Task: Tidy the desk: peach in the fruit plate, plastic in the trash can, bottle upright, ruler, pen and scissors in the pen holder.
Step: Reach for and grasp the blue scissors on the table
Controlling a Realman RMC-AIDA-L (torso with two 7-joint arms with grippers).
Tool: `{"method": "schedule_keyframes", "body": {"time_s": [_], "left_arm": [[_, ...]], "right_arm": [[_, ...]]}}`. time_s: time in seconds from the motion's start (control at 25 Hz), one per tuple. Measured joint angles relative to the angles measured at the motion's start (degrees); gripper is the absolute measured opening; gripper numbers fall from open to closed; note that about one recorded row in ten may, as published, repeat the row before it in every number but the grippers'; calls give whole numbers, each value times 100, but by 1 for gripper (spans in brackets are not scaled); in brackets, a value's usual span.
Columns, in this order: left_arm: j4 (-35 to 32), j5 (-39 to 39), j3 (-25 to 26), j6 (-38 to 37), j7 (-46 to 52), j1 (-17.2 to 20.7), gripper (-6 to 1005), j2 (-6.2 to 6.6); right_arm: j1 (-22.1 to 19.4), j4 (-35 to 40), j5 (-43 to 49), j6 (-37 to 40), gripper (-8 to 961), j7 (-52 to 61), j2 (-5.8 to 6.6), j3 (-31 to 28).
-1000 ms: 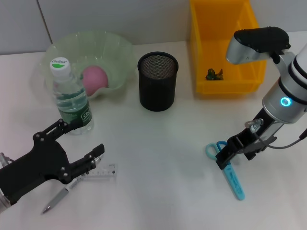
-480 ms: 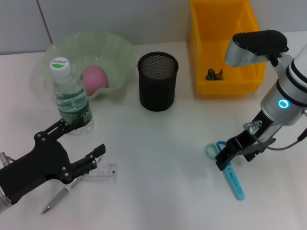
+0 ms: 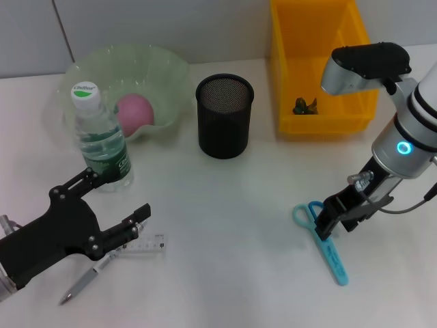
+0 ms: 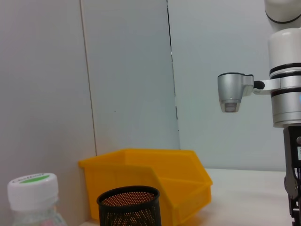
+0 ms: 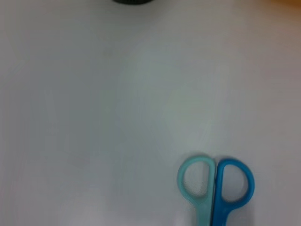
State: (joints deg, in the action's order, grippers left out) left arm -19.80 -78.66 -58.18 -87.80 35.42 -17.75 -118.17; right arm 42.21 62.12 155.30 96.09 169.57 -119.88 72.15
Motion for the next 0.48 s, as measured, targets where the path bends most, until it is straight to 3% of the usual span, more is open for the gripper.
{"method": "schedule_keyframes", "body": {"time_s": [0.12,0.48], "left_arm": [[0,0,0,3,0,0,785,2],[3,0,0,3,0,1,785,4]], "right_arm": [[12,-74,7,-33,553,-1,0,1],[154,-353,9,-170,527,-3,0,42]]}}
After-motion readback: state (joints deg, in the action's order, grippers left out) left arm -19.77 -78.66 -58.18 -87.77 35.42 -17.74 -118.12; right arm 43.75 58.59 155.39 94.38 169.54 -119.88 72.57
